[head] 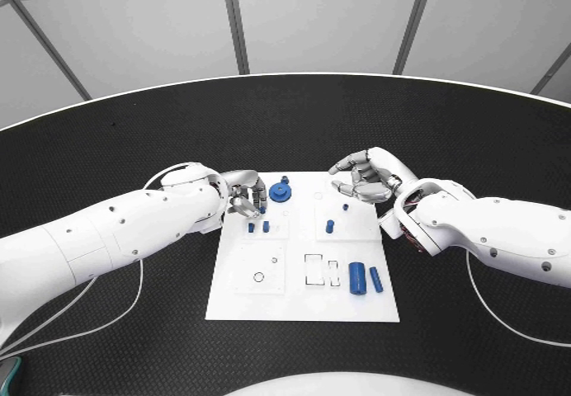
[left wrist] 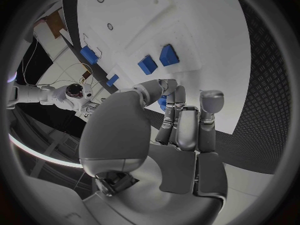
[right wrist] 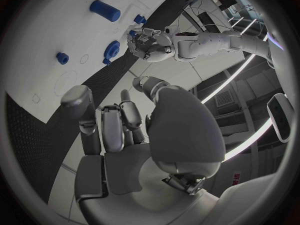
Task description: Assemble the parts on the task board
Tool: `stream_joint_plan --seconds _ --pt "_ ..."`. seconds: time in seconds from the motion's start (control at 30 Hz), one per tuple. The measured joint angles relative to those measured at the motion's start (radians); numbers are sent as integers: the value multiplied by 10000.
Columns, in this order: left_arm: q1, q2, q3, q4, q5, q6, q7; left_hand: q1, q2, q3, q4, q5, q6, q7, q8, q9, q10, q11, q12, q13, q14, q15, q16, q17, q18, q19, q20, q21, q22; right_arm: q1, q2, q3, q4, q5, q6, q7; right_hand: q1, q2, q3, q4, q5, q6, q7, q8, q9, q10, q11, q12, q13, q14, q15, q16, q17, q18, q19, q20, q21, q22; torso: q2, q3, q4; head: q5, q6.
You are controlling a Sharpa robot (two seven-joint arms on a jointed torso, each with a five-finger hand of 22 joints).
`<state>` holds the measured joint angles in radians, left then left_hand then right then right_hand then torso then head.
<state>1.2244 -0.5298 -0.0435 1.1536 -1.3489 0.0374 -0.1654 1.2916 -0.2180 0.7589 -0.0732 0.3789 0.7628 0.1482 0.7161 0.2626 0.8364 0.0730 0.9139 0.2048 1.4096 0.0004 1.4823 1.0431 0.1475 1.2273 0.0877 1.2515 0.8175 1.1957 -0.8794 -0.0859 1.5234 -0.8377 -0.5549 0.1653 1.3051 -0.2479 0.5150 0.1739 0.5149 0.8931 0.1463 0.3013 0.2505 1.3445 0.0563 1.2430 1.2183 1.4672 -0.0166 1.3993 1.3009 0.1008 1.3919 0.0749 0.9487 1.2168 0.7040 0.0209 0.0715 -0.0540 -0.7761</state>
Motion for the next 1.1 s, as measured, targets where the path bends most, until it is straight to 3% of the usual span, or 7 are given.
stream_joint_plan --seconds 0.53,0.6,0.73,0.77,0.9,1.1 --pt "0 -71 0 -42 1 -88 -58 47 -47 -55 -55 0 -361 102 -488 -83 36 36 -139 -2 0 0 0 -45 0 -68 68 0 -106 0 -20 0 -4 0 -15 -34 -1 -1 4 -60 0 -21 20 0 -18 -265 15 -313 -337 0 0 -114 -102 6 -41 38 -155 -91 0 -1 3 -10 15" --pt "0 -104 0 -42 1 -123 -61 47 -47 -55 -55 0 -395 108 -506 -83 32 39 -166 -2 0 0 0 -41 0 -72 72 0 -133 0 -24 0 -17 0 -2 -54 -78 -75 85 -141 0 -58 50 0 -20 -820 28 -1136 -1142 0 0 -119 -134 159 -136 56 -389 -202 0 -1 3 -11 18" --pt "-1 -225 0 -5 4 -233 -32 47 -47 -55 -55 0 -435 134 -537 -83 -1 73 -194 -1 0 0 0 -17 0 -107 107 0 -177 1 -47 0 -84 0 94 -137 -154 -76 286 -342 0 -152 6 4 -20 -2247 131 -3633 -3539 0 0 -315 -301 169 -402 46 -1091 -558 0 -8 0 -26 36" --pt "-1 -284 0 23 34 -271 -14 47 -47 -55 -55 0 -465 106 -537 -83 -1 73 -194 -1 0 0 0 4 0 -133 82 -32 -192 1 -58 0 -105 0 133 -166 -172 -94 360 -417 0 -164 16 45 -20 -2569 143 -4199 -4038 0 0 -392 -375 306 -470 43 -1273 -643 0 -10 -2 -27 48" --pt "3 -537 2 151 363 -464 85 -34 -128 -83 -83 0 -499 141 -602 -80 -149 171 -329 -54 2 73 0 104 0 -376 110 -256 -584 2 -130 3 -262 -273 450 -425 -171 -93 655 -775 -364 -161 17 146 12 -2998 131 -5714 -5395 0 0 -698 -747 314 -649 110 -1868 -911 -17 -19 -12 -71 106" --pt "86 -1121 3 386 2189 -856 382 -34 -127 -142 -25 0 -413 226 -606 -1 -344 269 -427 -117 -744 193 -429 -1685 159 -1079 174 -901 -1793 10 -331 12 -394 -1897 1341 -1171 -110 -33 717 -1222 -785 205 -16 533 185 -2989 58 -7104 -6645 0 0 -688 -712 313 -562 33 -1651 -741 -68 -33 -23 -249 236"
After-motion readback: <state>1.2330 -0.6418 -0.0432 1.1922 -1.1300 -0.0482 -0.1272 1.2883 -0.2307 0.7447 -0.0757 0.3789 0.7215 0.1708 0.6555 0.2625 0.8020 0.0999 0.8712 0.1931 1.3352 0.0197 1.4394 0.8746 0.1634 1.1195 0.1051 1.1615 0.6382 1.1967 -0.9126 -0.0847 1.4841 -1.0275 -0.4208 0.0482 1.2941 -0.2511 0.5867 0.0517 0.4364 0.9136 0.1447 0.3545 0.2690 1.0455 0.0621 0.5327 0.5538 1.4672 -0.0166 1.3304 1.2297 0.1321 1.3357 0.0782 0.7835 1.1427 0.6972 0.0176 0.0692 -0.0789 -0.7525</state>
